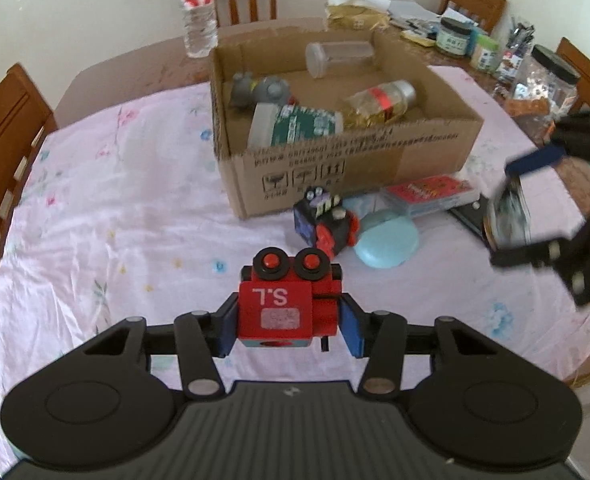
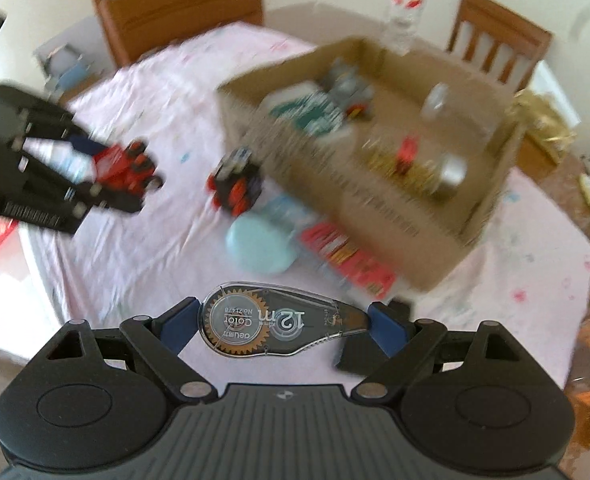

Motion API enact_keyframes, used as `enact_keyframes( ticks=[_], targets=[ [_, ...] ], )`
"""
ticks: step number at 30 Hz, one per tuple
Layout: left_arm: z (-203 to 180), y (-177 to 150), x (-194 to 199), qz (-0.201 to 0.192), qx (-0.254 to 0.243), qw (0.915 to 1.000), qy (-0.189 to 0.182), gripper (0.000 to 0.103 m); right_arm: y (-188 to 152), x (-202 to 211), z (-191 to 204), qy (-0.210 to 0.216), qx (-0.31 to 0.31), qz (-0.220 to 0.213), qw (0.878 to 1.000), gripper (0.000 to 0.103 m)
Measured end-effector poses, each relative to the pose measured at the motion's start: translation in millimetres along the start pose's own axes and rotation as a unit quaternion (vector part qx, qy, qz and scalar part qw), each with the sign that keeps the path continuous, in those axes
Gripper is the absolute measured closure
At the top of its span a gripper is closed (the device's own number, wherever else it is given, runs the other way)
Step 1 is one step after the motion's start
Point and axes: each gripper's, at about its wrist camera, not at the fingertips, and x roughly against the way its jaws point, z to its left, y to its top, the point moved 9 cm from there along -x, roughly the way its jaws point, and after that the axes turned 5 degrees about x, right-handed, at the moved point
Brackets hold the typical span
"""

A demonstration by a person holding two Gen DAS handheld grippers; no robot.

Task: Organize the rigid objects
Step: 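Carry the train over the box with the left tool while the right tool drops the tape dispenser in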

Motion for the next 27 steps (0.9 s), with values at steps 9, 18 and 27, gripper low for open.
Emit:
enact_keyframes(
  ticks=[9, 18, 27],
  targets=[
    [-1, 45, 9, -0.034, -0.031, 0.9989, -0.014, 0.053, 58, 8, -62, -0.065, -0.050, -0.052, 0.995, 0.010],
    [7, 86, 2, -0.053, -0.037, 0.9978, -0.013, 0.053, 61, -31, -89, -0.096, -0.106, -0.031, 0.989, 0.008],
    [7, 119, -14, -0.057, -0.045, 0.9972, -0.020, 0.053, 55, -16, -85, -0.095, -0.147, -0.050, 0.983, 0.000]
  ],
)
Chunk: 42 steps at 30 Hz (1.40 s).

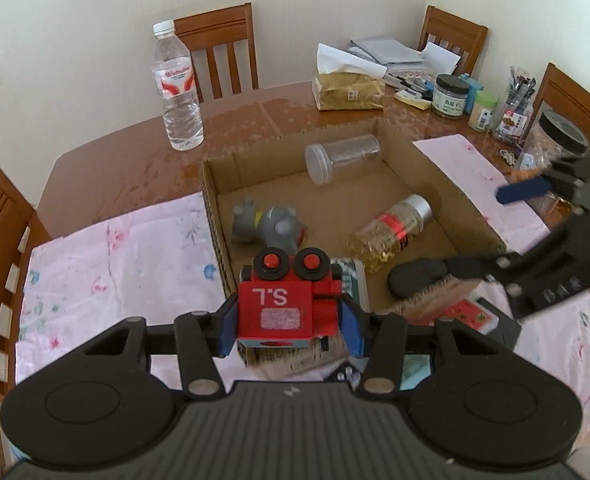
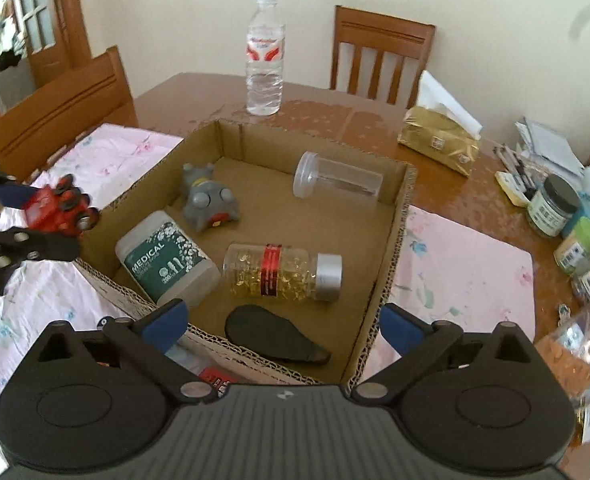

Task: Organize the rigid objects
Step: 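Carry the train over the box with the left tool while the right tool drops the tape dispenser in, then open the left tool to release the train into the box and withdraw both tools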

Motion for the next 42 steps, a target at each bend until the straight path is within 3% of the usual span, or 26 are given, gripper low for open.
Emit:
enact_keyframes(
  ticks=[11, 20, 21, 23, 24, 25, 27, 35, 42],
  targets=[
    [-21, 53, -49, 0.008, -0.016, 0.9992, -0.036, 0.053, -18, 28, -15, -0.017, -0.073, -0.012, 0.997, 0.000],
    [-37, 87, -95, 0.017, -0.025, 0.9987, -0.041, 0.053, -53, 25, -36, -0.044, -0.102, 0.024, 0.994, 0.000],
    [-37, 90, -99, 0.014, -0.023, 0.9989, -0.039, 0.051, -57, 24, -38, -0.045, -0.105, 0.028, 0.993, 0.000],
    [-34, 98, -102, 0.003, -0.010, 0.9996, -0.028, 0.029, -63, 21, -42, -0.048, -0.110, 0.037, 0.992, 0.000],
    [-31, 101, -102, -0.002, -0.002, 0.9998, -0.018, 0.008, -65, 21, -44, -0.050, -0.112, 0.039, 0.992, 0.000],
    [-29, 104, -100, -0.012, 0.001, 0.9999, -0.010, 0.004, -66, 20, -46, -0.050, -0.115, 0.039, 0.991, 0.000],
    [-27, 107, -94, -0.028, 0.001, 0.9995, -0.012, 0.003, -67, 19, -50, -0.048, -0.124, 0.041, 0.990, 0.000],
    [-19, 102, -60, -0.025, 0.009, 0.9996, -0.003, 0.003, -60, 29, -46, -0.041, -0.120, 0.045, 0.991, 0.000],
    [-14, 67, -23, -0.052, 0.011, 0.9983, 0.025, 0.001, -83, 33, -38, -0.038, -0.113, 0.033, 0.992, 0.000]
  ],
)
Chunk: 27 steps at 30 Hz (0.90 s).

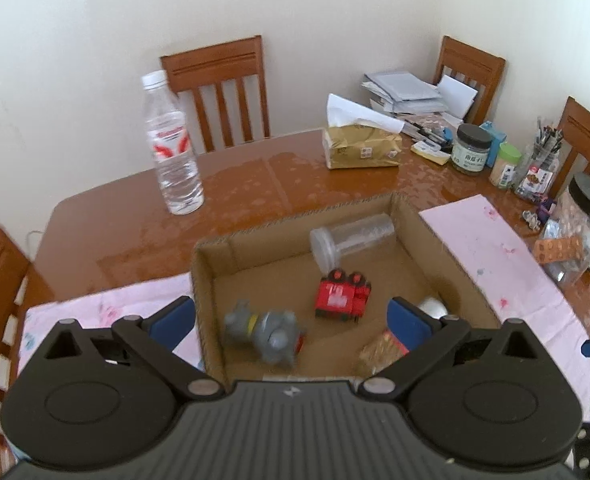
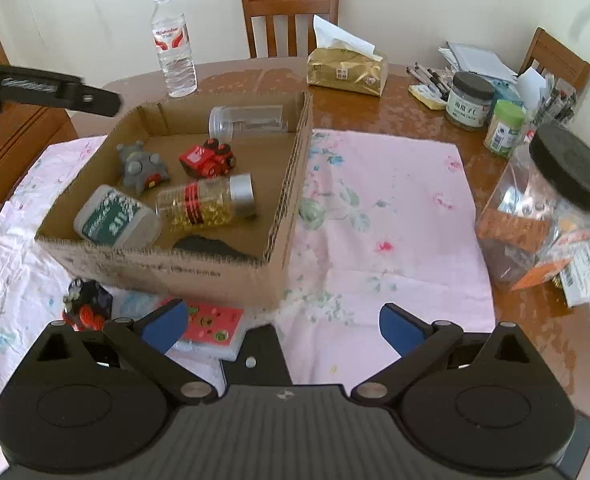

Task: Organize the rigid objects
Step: 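Open the left tool to release the train into the box and withdraw both tools, then move the left tool down to the black cube toy with red wheels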

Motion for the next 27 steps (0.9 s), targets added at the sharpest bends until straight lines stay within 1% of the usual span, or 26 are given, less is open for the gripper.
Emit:
enact_keyframes(
  ticks=[1, 2, 3, 4, 5, 6, 8, 11, 13, 15, 18, 21, 24, 27],
  targets=[
    [0, -8, 5, -0.010, -0.005, 0.9999, 0.003, 0.001, -6, -1, 1, 0.001, 0.006, -0.009, 1.000, 0.000],
    [2, -15, 10, -0.009, -0.002, 0.9998, 0.016, 0.001, -14, -5, 0, -0.011, 0.005, -0.001, 1.000, 0.000],
    [4, -23, 14, 0.002, 0.004, 0.9996, 0.029, 0.001, -22, -8, -1, -0.027, -0.006, 0.022, 0.999, 0.000],
    [5, -30, 18, 0.008, 0.006, 0.9995, 0.029, 0.001, -28, -8, 1, -0.018, -0.014, 0.027, 0.999, 0.000],
    [5, -38, 22, 0.006, 0.006, 0.9996, 0.026, 0.001, -33, -8, 5, -0.002, -0.011, 0.023, 1.000, 0.000],
    [6, -44, 25, 0.003, 0.006, 0.9995, 0.032, 0.001, -38, -9, 8, 0.006, -0.004, 0.027, 1.000, 0.000],
    [8, -59, 26, 0.005, 0.015, 0.9986, 0.050, 0.001, -48, -13, 8, -0.018, -0.002, 0.042, 0.999, 0.000],
    [6, -81, 20, 0.022, 0.031, 0.9980, 0.051, 0.001, -54, -13, 13, -0.008, -0.006, 0.040, 0.999, 0.000],
    [5, -98, 15, 0.040, 0.042, 0.9970, 0.052, 0.001, -56, -12, 15, -0.006, -0.014, 0.039, 0.999, 0.000],
    [3, -111, 10, 0.048, 0.048, 0.9961, 0.055, 0.001, -57, -10, 18, -0.007, -0.016, 0.036, 0.999, 0.000],
    [3, -124, -2, 0.059, 0.061, 0.9942, 0.066, 0.001, -58, -6, 21, -0.006, -0.015, 0.034, 0.999, 0.000],
    [3, -133, -12, 0.071, 0.079, 0.9925, 0.061, 0.001, -59, -5, 23, -0.009, -0.014, 0.036, 0.999, 0.000],
    [3, -139, -18, 0.073, 0.086, 0.9921, 0.055, 0.001, -61, -4, 23, -0.011, -0.015, 0.039, 0.999, 0.000],
    [7, -145, -22, 0.083, 0.091, 0.9908, 0.056, 0.001, -62, -4, 24, -0.014, -0.016, 0.040, 0.999, 0.000]
  ],
)
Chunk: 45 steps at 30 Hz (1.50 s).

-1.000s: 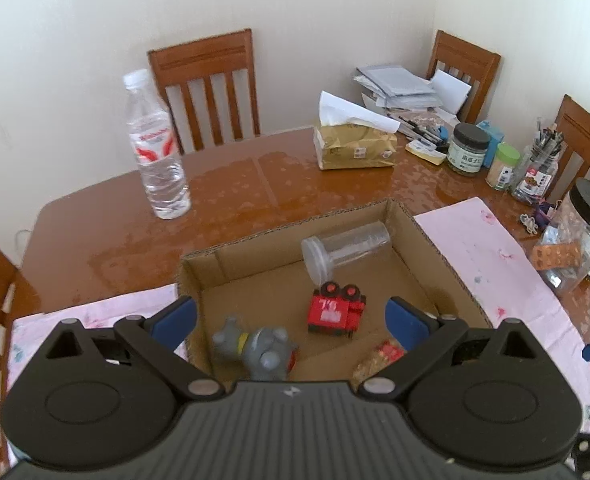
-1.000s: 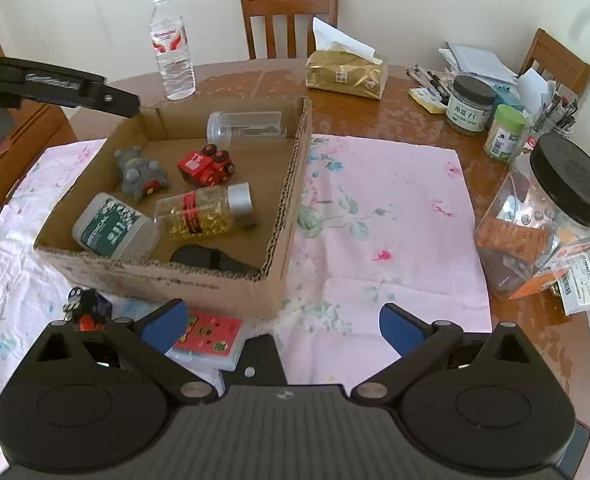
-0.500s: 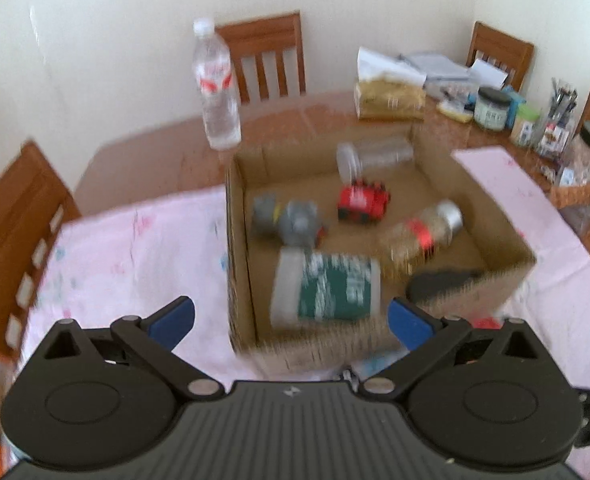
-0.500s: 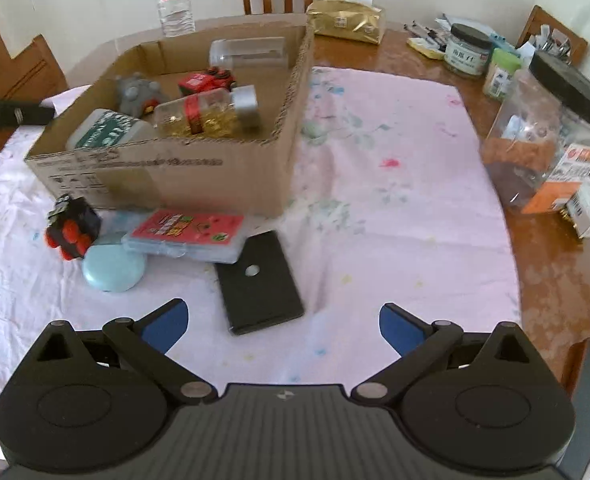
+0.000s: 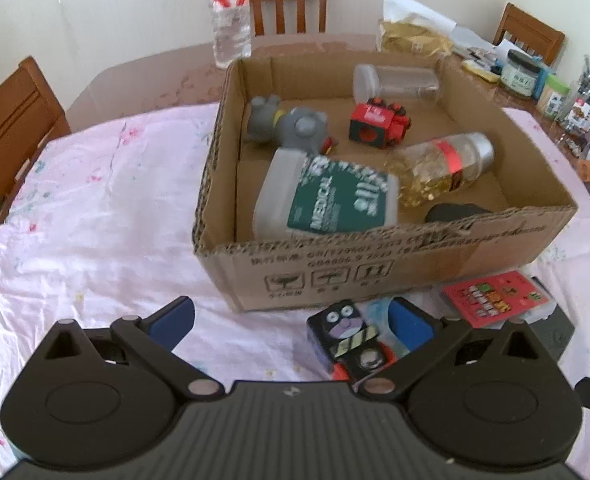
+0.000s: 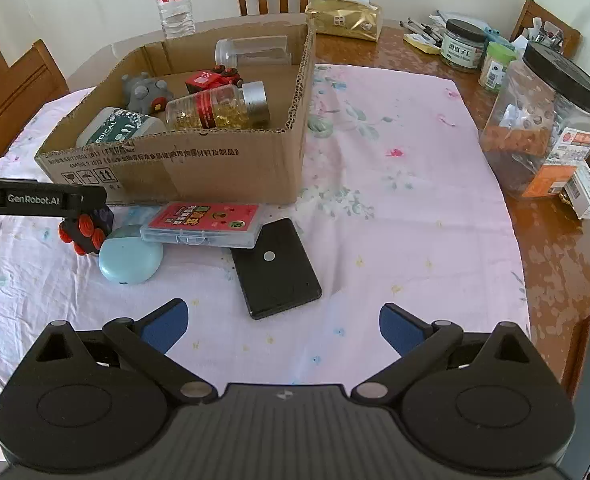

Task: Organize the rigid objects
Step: 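Move the left tool down to the black cube toy with red wheels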

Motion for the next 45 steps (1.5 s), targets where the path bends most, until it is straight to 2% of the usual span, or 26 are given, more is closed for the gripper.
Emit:
enact_keyframes(
  ticks=[11, 16, 21, 26, 30, 35, 41, 45],
  targets=[
    [29, -9, 2, 0.002, 0.050, 0.9985, -0.021, 0.001, 2, -1, 11, 0.000, 0.010, 0.004, 1.000, 0.000],
    [43, -16, 3, 0.007, 0.044, 0.9990, -0.001, 0.001, 5, -1, 19, 0.002, 0.015, 0.002, 1.000, 0.000],
    [51, -21, 3, 0.014, 0.040, 0.9991, -0.005, 0.001, 7, -1, 25, 0.004, 0.021, 0.003, 1.000, 0.000],
    [44, -30, 18, 0.021, -0.009, 0.9992, -0.034, 0.001, 8, -2, 29, 0.006, 0.029, 0.004, 1.000, 0.000],
    [35, -43, 24, 0.032, -0.055, 0.9958, -0.066, 0.001, 6, -5, 27, 0.008, 0.022, 0.009, 1.000, 0.000],
    [27, -54, 12, 0.049, -0.106, 0.9915, -0.058, 0.001, 4, -9, 26, 0.005, 0.019, 0.016, 1.000, 0.000],
    [35, -41, -4, 0.041, -0.096, 0.9938, -0.037, 0.001, 0, -15, 21, -0.003, 0.014, 0.021, 1.000, 0.000],
    [35, -36, -16, 0.045, -0.084, 0.9947, -0.037, 0.001, -1, -26, 14, -0.021, 0.018, 0.019, 0.999, 0.000]
  ],
)
